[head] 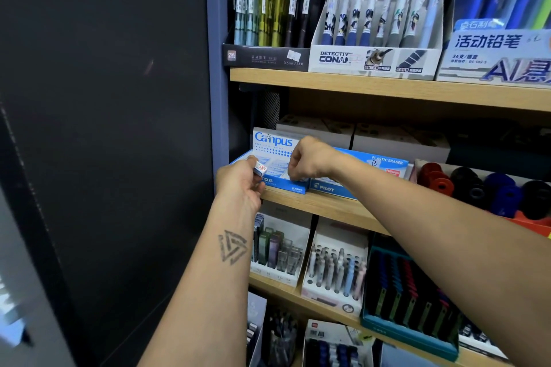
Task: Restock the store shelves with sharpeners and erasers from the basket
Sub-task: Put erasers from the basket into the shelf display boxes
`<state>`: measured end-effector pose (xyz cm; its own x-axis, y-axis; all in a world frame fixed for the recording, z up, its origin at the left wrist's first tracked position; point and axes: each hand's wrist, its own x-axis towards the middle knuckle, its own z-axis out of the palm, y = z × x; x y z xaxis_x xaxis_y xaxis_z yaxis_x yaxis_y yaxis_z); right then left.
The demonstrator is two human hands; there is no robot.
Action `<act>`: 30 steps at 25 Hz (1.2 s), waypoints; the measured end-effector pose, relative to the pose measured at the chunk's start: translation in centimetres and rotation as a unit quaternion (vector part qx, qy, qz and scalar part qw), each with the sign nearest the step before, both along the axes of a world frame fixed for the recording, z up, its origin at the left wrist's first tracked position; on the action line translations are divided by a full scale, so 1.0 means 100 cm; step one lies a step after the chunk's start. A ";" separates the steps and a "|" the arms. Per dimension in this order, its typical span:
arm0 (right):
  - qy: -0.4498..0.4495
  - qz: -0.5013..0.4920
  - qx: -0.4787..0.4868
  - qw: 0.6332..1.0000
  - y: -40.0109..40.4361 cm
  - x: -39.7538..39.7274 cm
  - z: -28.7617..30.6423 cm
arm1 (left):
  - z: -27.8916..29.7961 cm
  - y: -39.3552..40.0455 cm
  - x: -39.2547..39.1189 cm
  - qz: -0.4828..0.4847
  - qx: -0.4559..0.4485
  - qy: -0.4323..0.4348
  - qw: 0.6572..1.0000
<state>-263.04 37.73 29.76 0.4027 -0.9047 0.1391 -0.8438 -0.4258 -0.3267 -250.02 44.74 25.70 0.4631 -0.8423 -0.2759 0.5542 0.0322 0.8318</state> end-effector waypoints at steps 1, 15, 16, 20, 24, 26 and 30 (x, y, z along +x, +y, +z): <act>0.013 0.002 0.001 1.000 0.000 -0.001 0.002 | -0.001 -0.001 0.000 -0.001 0.000 -0.001 1.000; -0.378 0.054 0.211 0.900 0.019 -0.015 -0.003 | -0.003 0.002 -0.017 -0.026 -0.099 0.034 0.994; -0.385 0.048 0.226 0.893 0.020 -0.017 -0.003 | -0.002 0.002 -0.020 -0.026 -0.101 0.030 0.994; -0.423 0.035 0.255 0.869 0.024 -0.040 0.010 | 0.002 0.002 -0.037 -0.074 -0.143 0.019 0.987; -0.390 -0.002 0.199 0.899 0.021 -0.079 0.028 | 0.002 -0.003 -0.056 -0.087 -0.144 -0.123 0.978; -0.296 -0.051 0.110 0.948 0.015 -0.097 0.030 | 0.000 -0.006 -0.063 -0.057 -0.111 -0.337 0.933; -0.076 -0.146 0.016 0.986 0.003 -0.124 0.026 | -0.003 0.000 -0.083 -0.121 -0.094 -0.629 0.762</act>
